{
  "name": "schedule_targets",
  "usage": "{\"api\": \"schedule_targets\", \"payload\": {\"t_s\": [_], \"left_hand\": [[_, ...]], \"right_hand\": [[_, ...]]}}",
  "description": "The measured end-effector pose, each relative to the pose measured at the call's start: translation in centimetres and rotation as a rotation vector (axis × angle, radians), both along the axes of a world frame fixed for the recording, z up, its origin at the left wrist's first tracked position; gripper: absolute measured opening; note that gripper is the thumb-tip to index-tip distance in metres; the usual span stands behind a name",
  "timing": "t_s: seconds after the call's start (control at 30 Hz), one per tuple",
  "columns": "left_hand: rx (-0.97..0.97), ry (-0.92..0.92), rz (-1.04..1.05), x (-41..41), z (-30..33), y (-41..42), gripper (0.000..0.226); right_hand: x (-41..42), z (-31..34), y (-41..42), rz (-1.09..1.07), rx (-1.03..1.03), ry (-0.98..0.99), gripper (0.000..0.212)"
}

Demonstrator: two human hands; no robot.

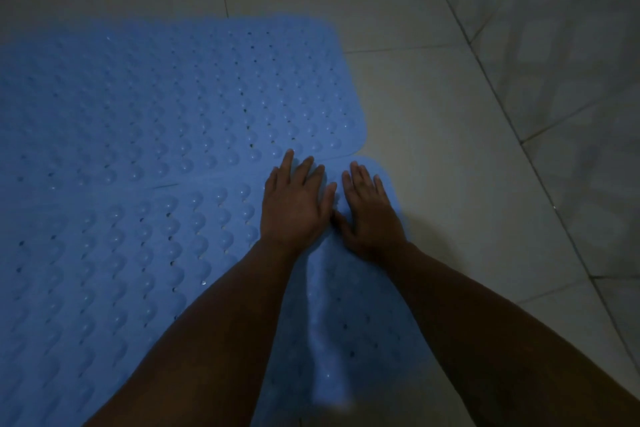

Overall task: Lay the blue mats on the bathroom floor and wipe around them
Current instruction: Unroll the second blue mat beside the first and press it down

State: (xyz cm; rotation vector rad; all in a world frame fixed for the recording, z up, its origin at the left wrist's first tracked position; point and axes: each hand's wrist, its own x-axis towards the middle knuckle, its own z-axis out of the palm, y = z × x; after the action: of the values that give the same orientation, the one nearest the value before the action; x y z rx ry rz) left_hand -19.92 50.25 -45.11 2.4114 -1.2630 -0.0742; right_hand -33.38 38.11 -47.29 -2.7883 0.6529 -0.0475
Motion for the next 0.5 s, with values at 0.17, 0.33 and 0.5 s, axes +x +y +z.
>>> {"api": "schedule_targets", "payload": {"t_s": [0.17, 0.33, 0.5], "left_hand": [[-0.042, -0.073, -0.018, 0.9, -1.3, 0.0, 0.057], [-0.026, -0.061, -0.003, 0.8, -1.4, 0.2, 0.057], [-0.032, -0.070, 0.027, 0.3, -0.7, 0.9, 0.056]], "right_hand": [[-0.2, -1.2, -0.3, -0.007, -0.008, -0.104, 0.069], [-0.2, -1.3, -0.6, 0.025, -0.056, -0.013, 0.081], [0.3, 0.5, -1.7, 0.032, 0.209, 0.162, 0.090]]}}
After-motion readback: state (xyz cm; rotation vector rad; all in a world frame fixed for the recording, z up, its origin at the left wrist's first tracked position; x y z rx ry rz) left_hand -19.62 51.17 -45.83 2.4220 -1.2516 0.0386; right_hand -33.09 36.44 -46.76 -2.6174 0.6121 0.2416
